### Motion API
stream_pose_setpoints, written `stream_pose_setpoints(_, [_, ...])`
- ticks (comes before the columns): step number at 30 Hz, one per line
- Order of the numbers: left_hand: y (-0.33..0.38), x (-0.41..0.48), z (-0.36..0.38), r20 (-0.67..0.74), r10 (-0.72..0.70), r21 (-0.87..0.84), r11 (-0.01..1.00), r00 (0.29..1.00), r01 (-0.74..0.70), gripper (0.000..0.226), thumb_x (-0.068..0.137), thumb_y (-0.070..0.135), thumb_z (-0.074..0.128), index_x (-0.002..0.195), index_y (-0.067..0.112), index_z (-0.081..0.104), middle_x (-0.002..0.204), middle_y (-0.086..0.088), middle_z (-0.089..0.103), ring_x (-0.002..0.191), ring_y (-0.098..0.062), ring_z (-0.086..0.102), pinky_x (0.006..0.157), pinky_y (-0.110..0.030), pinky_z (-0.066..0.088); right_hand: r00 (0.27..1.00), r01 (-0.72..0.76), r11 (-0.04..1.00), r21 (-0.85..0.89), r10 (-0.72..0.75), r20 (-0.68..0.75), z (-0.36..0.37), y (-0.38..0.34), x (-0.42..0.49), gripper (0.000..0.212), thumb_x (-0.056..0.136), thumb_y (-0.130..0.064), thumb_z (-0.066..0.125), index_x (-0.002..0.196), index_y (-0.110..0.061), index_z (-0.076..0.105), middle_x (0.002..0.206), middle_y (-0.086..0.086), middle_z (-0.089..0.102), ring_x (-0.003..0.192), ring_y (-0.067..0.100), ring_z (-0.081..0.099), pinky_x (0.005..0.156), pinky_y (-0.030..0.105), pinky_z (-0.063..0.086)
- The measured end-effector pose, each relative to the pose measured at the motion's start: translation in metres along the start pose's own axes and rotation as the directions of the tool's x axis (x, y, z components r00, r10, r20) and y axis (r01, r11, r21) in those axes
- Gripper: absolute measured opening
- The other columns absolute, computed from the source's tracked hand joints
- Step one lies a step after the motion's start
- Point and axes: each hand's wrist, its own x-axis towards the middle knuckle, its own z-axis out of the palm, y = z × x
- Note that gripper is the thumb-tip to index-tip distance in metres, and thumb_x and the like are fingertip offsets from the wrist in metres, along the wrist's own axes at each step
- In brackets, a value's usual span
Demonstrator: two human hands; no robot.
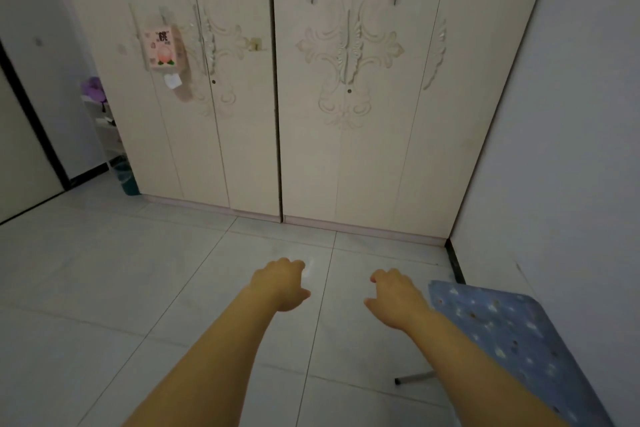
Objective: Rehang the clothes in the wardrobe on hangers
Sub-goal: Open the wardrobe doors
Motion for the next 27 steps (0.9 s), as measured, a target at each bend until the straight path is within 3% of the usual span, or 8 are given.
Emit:
stream_pose_setpoints(12, [-0.023,0.241,-0.089,-0.008,0.071,-0.011,0.997,0.997,-0.071,0.062,0.094,0.04,0.049,0.146,0.018,0.024,0.147,-0.009,0.032,0.131,-0.028,0.036,0.105,-0.041,0.036,0.999,-0.024,1.0,0.01,0.025,-0.049,-0.08,-0.007,0.242,0.049,0.095,-0.035,0.049,0.138,-0.014,0.036,0.139,0.01,0.037,0.126,0.027,0.038,0.101,0.034,0.036])
stream_pose_setpoints(22, [-0.048,0.436,-0.147,0.003,-0.009,0.02,1.0,1.0,0.009,0.061,0.093,0.044,0.048,0.144,0.017,0.028,0.143,-0.01,0.036,0.128,-0.028,0.038,0.103,-0.041,0.038,1.0,0.009,1.0,-0.002,-0.009,-0.029,-0.121,0.014,0.449,0.043,0.095,-0.034,0.048,0.132,-0.013,0.041,0.13,0.011,0.042,0.118,0.027,0.043,0.094,0.033,0.04])
stream_pose_setpoints(27, [-0.051,0.527,-0.192,-0.031,-0.035,0.016,0.999,0.999,0.035,0.061,0.093,0.043,0.048,0.145,0.017,0.027,0.143,-0.01,0.035,0.128,-0.029,0.038,0.102,-0.042,0.038,0.999,0.018,1.0,-0.014,-0.019,-0.03,-0.159,0.027,0.544,0.046,0.096,-0.034,0.048,0.136,-0.014,0.037,0.133,0.011,0.04,0.121,0.028,0.041,0.097,0.034,0.039])
